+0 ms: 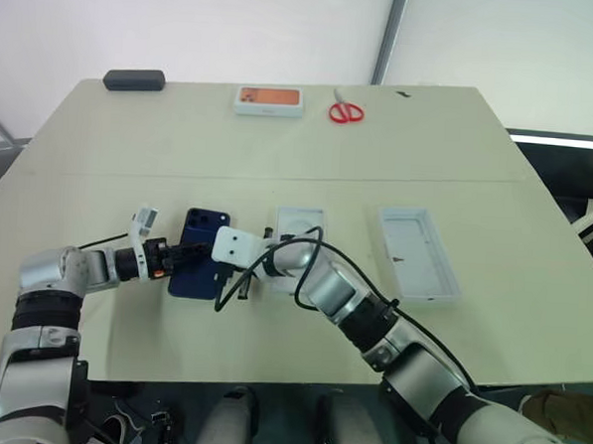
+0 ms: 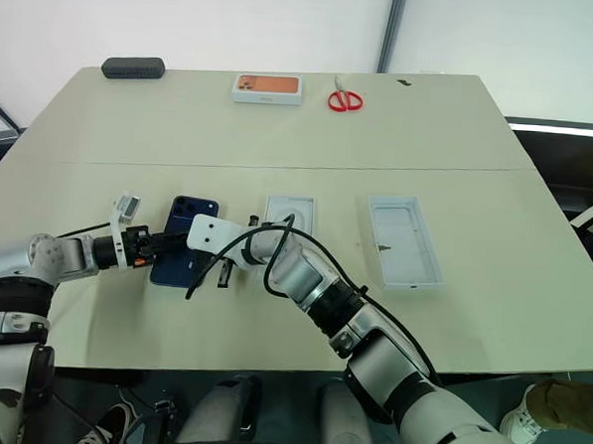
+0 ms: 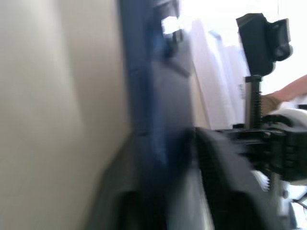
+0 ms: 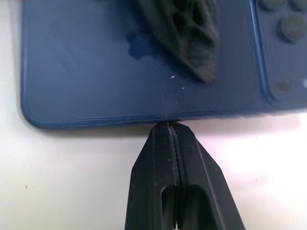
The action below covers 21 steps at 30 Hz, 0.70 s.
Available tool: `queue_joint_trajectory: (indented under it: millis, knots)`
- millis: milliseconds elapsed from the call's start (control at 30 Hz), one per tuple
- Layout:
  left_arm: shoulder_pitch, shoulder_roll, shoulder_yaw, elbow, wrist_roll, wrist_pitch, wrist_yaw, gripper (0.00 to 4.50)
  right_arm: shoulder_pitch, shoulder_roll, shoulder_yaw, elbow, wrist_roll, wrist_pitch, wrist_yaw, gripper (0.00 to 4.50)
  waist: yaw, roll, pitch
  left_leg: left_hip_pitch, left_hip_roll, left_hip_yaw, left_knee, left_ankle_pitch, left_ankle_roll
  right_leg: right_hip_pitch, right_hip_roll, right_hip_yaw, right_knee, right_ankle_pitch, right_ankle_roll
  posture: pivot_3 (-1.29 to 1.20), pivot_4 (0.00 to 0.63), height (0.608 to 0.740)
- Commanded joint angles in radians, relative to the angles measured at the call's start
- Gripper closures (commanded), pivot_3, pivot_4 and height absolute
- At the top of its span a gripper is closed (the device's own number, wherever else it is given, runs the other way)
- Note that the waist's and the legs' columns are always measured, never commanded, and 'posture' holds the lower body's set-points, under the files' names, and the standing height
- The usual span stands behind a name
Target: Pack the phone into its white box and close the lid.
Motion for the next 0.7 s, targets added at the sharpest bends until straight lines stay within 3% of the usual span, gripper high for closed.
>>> queue_joint_trajectory:
  millis: [33, 700]
  knots:
    - [0.019, -0.015, -0.021, -0.015, 0.002, 0.027, 0.015, 3.22, 0.007, 0.000, 0.005, -0.019, -0.008, 0.000, -0.001, 4.50, 0.000, 0.000, 0.000, 0.000, 0.000, 0.000, 0.000, 0.000, 0.000, 0.000, 0.000, 0.000, 0.000, 0.000, 0.000, 0.00, 0.150, 0.740]
    - [0.067, -0.036, 0.067, -0.080, -0.082, 0.131, 0.070, 3.22, 0.021, -0.066, -0.064, -0.109, 0.060, 0.027, 0.047, 4.50, -0.005, 0.000, 0.000, -0.001, 0.000, 0.000, -0.001, 0.000, 0.000, -0.002, 0.000, 0.000, 0.000, 0.000, 0.000, 0.00, 0.150, 0.740]
